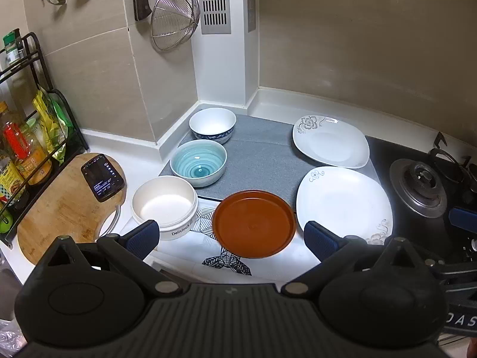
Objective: Organize plates and bowls
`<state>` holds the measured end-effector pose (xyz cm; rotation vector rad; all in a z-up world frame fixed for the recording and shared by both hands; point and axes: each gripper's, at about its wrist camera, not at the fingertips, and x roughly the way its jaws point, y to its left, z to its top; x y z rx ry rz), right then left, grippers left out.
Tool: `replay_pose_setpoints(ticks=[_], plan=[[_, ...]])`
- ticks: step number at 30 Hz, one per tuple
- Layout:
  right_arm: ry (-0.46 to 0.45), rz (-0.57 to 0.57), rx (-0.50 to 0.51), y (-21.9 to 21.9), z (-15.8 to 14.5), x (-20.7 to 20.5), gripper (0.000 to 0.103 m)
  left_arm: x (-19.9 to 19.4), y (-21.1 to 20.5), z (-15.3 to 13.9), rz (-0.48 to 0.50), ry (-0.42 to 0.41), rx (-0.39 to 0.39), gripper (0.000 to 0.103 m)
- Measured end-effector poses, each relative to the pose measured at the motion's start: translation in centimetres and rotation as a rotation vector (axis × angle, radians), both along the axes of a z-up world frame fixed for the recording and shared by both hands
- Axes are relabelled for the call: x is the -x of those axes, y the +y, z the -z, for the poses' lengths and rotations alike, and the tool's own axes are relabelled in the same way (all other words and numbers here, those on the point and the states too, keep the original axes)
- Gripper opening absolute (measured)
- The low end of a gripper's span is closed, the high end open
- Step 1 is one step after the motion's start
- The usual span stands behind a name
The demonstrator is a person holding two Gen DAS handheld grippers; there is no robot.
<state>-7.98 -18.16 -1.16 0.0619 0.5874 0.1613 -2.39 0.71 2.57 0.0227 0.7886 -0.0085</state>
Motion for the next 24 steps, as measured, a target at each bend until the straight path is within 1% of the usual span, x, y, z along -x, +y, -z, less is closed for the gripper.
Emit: replay_pose_setpoints(ticks=[6,12,16,21,24], plan=[[0.004,-0.016,0.013,-0.5,-0.4,0.2,0.103,0.3,-0.6,0.1,-0.006,0.018,0.011,0.103],[0.013,-0.030,0.019,-0.7,-0.4,0.3,0.103,0.7,-1.1,0.3,-0.031,0.019,-0.018,0.103],[0.028,-0.030,0.016,-0.8,-0.2,0.3,0.103,0.7,-1.3,0.9,-0.038,0.048,-0.032,0.103],[0.058,-0.018,0.014,-0.4,0.1,-0.6,0.103,0.2,-0.3,1.6,-0.043,0.071,-0.038,0.103],[0.047,-0.013,0.035,0.5,0.0,-0.9,0.103,-0.7,0.1,1.7,-0.023,0.062,-0.045,0.103]])
